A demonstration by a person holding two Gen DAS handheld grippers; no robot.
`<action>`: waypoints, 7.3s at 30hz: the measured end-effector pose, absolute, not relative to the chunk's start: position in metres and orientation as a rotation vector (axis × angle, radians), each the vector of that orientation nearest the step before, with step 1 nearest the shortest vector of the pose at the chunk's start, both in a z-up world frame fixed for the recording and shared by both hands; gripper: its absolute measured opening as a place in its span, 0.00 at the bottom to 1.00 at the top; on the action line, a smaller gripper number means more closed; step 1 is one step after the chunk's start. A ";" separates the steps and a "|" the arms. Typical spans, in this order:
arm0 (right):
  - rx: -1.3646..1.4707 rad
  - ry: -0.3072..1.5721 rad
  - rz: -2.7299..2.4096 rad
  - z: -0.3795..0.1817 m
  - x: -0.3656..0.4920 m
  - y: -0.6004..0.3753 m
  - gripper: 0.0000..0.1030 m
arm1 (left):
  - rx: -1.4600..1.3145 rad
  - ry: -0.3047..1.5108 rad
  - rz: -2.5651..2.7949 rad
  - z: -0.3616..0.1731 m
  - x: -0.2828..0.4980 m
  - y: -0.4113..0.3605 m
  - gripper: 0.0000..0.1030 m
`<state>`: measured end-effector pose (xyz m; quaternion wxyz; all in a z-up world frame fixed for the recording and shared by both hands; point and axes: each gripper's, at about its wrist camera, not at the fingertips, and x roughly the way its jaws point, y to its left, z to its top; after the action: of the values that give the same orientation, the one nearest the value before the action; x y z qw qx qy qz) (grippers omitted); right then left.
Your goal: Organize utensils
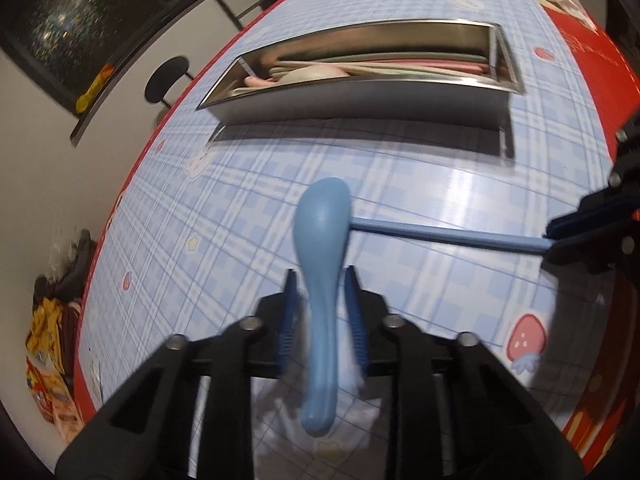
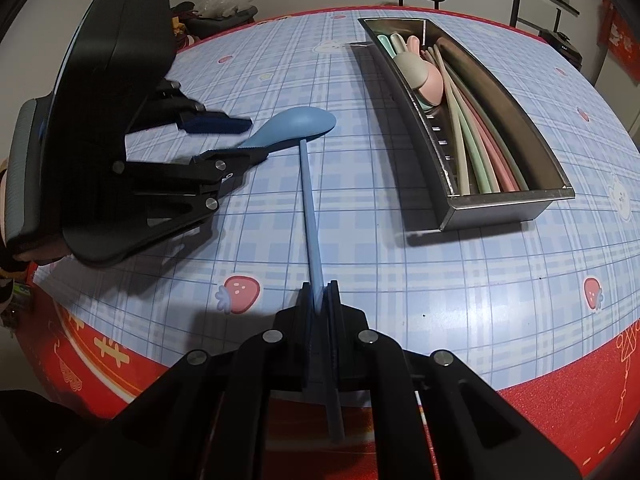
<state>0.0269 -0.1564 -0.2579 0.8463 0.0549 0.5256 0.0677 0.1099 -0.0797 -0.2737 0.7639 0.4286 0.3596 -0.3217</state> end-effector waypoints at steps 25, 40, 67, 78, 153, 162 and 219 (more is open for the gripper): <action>0.127 1.101 0.143 -0.257 0.025 -0.158 0.08 | 0.263 1.133 -0.680 -0.270 0.144 -0.021 0.12; 0.113 1.084 0.153 -0.256 0.020 -0.157 0.08 | 0.160 1.102 -0.606 -0.270 0.138 -0.013 0.11; 0.189 1.110 0.411 -0.241 0.033 -0.178 0.06 | -0.207 1.133 -0.357 -0.237 0.061 0.031 0.11; 0.261 1.016 0.552 -0.207 0.052 -0.214 0.06 | -0.223 1.109 -0.247 -0.217 0.051 0.016 0.11; 0.126 0.834 0.238 -0.111 0.106 -0.305 0.94 | -0.158 0.870 -0.189 -0.067 0.190 -0.084 0.94; 0.048 0.697 0.171 -0.037 0.061 -0.316 0.94 | 0.008 0.717 -0.110 -0.004 0.110 -0.075 0.94; -0.075 0.600 -0.062 0.010 -0.005 -0.327 0.94 | 0.103 0.616 -0.103 0.027 0.008 -0.090 0.94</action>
<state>-0.0047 -0.3266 0.0096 0.9542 -0.0370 0.2954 -0.0306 0.0077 -0.0896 0.0268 0.9504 0.0505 0.3028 -0.0507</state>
